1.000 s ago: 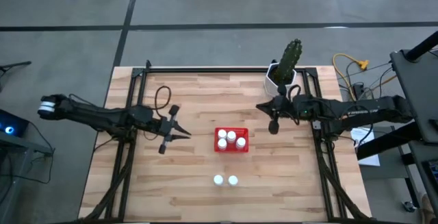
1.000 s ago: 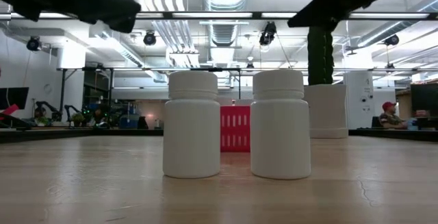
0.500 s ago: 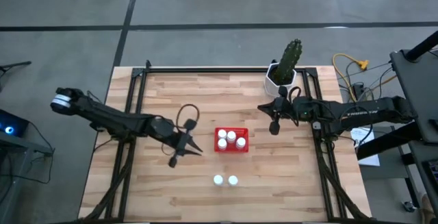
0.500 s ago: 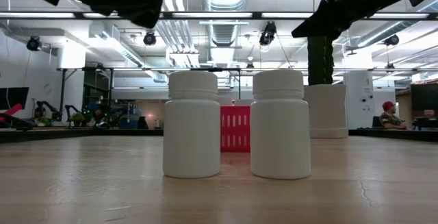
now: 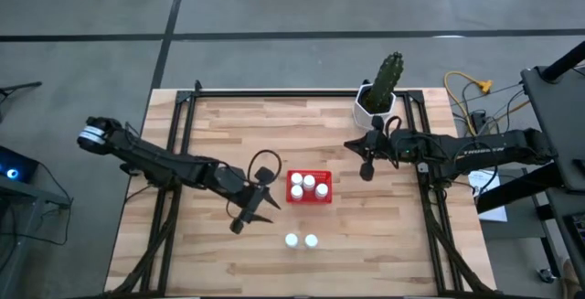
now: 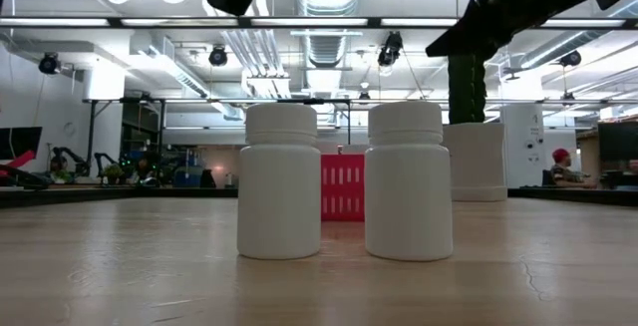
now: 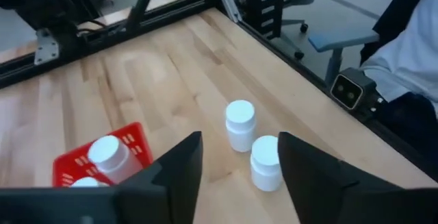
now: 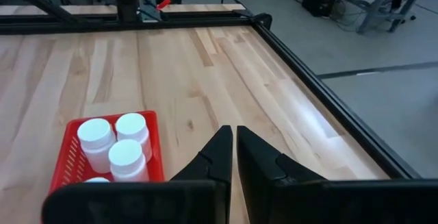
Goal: Pick and place pill bottles into a basket
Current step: Put the white pill bottle into the red basket
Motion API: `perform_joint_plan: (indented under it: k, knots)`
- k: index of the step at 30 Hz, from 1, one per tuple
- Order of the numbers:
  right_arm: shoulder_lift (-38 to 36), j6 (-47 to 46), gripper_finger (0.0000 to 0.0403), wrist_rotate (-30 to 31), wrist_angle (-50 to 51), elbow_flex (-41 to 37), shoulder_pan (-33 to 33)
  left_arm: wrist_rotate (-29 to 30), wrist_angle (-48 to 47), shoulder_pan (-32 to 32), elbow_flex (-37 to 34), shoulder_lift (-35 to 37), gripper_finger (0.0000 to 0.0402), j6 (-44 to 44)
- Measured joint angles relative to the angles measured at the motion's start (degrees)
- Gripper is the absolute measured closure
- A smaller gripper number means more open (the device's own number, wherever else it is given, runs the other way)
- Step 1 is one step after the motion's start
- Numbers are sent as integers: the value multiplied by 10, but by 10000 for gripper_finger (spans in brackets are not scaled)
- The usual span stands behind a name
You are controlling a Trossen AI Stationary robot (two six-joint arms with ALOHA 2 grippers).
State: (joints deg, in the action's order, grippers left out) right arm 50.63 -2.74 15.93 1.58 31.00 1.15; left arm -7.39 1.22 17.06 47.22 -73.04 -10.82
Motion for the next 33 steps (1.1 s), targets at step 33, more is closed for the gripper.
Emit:
perform_joint_plan:
  k: [33]
  knots:
    - [1,-3,390,-16,-3,0,0,-42,-79,63,121,-163,210,45]
